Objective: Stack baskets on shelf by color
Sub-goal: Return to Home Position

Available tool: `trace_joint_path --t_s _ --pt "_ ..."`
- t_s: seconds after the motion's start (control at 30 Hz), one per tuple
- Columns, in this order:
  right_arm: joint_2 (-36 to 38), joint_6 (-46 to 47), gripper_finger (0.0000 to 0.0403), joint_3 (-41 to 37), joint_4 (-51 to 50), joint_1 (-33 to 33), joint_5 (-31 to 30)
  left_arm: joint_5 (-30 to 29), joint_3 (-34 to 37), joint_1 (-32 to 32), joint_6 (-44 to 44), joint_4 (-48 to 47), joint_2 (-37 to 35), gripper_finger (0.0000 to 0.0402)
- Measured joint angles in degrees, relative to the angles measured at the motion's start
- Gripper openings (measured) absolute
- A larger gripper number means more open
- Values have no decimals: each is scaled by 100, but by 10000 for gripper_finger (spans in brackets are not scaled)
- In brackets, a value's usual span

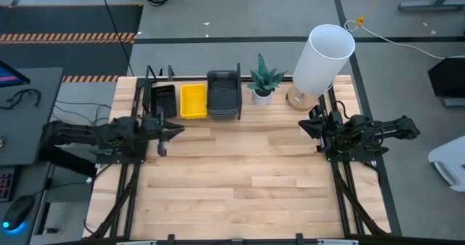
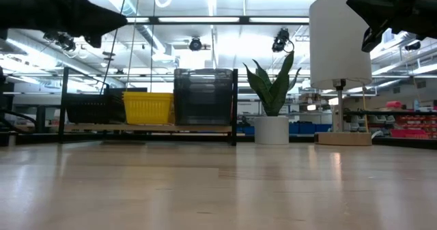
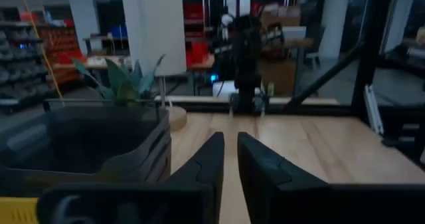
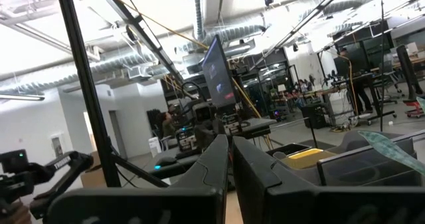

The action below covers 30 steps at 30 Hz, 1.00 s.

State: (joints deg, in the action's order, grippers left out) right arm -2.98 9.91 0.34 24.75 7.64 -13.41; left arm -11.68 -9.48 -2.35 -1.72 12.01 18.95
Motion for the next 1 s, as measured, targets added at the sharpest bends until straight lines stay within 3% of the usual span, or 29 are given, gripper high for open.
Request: trace_joint_path --t_s 0.17,0.37,0.53,0.87,1.0 --pt "0 0 27 0 1 0 1 17 417 -13 -15 -101 -792 30" --pt "0 0 27 0 0 0 2 78 660 -15 -2 -118 -1242 12" --pt "0 0 27 0 0 -2 2 376 836 -15 95 -50 -1389 10" --pt "0 0 27 0 2 -2 2 406 899 -15 144 5 -1374 21" --pt "-2 0 27 0 2 -2 2 406 901 -15 563 -47 -1374 30"
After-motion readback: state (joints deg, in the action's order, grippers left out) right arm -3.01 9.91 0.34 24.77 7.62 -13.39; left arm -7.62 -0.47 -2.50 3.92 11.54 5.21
